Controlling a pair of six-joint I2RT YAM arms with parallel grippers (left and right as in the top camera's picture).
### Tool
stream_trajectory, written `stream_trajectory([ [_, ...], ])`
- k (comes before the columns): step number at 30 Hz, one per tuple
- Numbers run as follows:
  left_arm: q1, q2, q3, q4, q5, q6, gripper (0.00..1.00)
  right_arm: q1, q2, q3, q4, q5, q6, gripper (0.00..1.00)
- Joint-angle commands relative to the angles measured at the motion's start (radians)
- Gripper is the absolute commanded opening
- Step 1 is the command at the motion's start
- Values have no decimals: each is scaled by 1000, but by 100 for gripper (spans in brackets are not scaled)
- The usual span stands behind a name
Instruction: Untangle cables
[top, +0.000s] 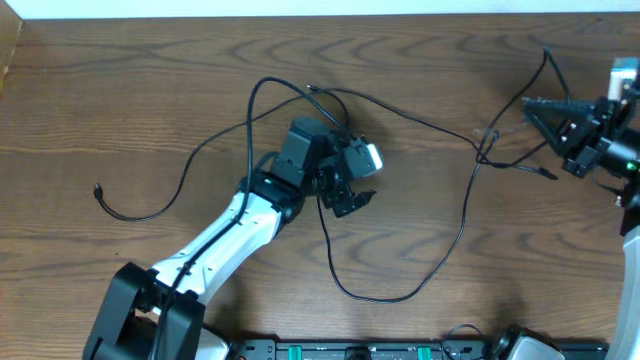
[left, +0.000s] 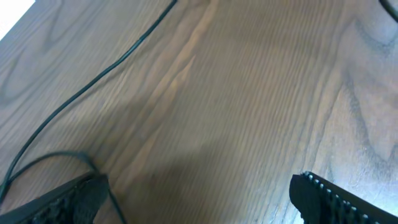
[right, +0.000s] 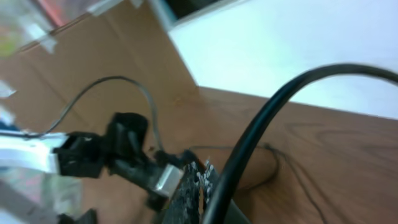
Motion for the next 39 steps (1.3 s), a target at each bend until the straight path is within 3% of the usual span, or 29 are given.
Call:
stream_trajectory([
  [1, -37, 23, 21, 38, 13, 20, 98, 59, -4, 10, 52, -49, 133, 1],
  [11, -80, 54, 21, 244, 14, 20, 98, 213, -5, 10, 143, -54, 245, 1],
  [17, -81, 71, 21, 291, 14, 20, 98, 298, -6, 10, 234, -54, 342, 1],
  [22, -85, 100, 21, 300, 35, 20, 98, 359, -6, 10, 480, -52, 560, 1],
  [30, -123, 101, 21, 398, 119, 20, 98, 408, -6, 10, 1019, -3, 998, 1],
  [35, -135, 101, 22, 463, 115, 20, 98, 410, -6, 10, 1102, -1, 1091, 1],
  [39, -134, 101, 22, 479, -23, 19, 98, 410, -6, 10, 1102, -13, 1106, 1],
])
